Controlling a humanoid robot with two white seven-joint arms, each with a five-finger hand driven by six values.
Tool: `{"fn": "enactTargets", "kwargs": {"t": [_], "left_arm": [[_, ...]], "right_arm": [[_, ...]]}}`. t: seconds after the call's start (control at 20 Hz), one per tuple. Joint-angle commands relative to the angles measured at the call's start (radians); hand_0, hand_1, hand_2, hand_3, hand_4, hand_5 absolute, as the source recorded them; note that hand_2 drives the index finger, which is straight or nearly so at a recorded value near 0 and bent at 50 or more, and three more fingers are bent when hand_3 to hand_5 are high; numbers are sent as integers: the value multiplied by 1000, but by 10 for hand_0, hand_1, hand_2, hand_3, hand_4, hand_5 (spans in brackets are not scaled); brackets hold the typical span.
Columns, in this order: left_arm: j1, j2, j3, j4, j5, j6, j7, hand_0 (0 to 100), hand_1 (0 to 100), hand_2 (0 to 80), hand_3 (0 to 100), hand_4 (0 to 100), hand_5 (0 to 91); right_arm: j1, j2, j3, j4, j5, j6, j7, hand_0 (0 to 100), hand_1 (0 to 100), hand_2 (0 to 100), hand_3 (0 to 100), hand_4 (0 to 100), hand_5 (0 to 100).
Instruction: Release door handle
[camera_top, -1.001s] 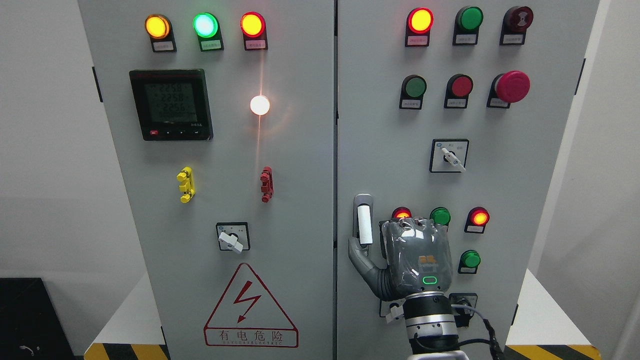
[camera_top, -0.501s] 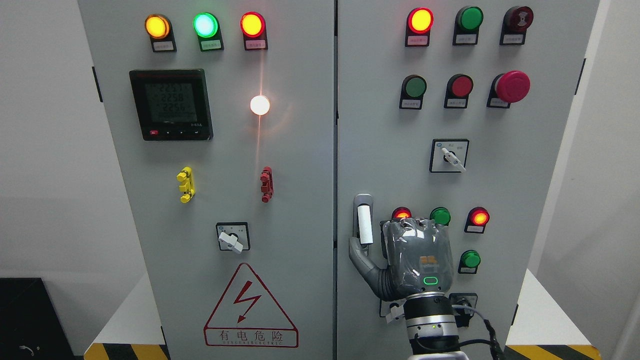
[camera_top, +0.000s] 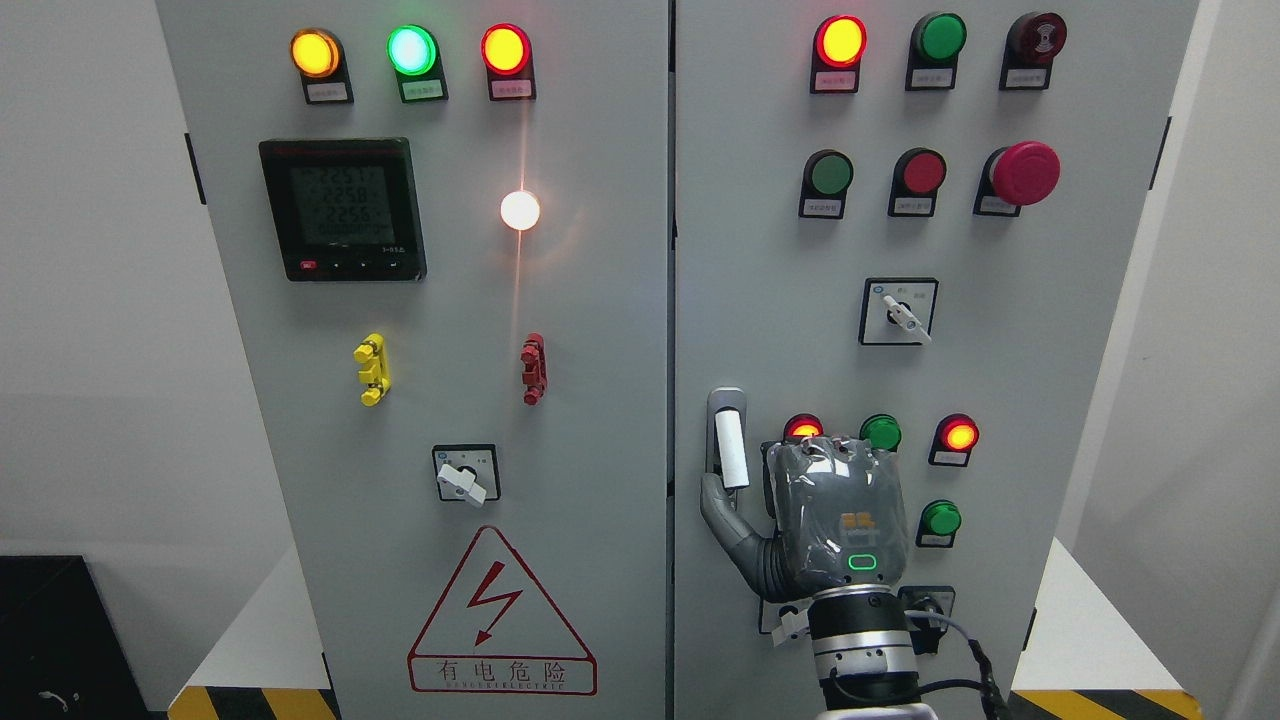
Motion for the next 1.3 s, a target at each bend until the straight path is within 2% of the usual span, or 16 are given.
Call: {"fn": "enactTargets", "kwargs": {"t": [0.0, 1.25], "left_arm": [[0, 0, 0, 0, 0, -1, -1, 120, 556, 0, 0, 0, 0], [0, 0, 0, 0, 0, -1, -1, 120, 556, 0, 0, 0, 0]], "right_arm": [[3, 0, -1, -3, 0, 0, 0, 488, 262, 954, 1000, 1000, 1000], [11, 0, -1, -8, 2, 2, 0, 533, 290, 954, 1000, 1000, 1000]]}}
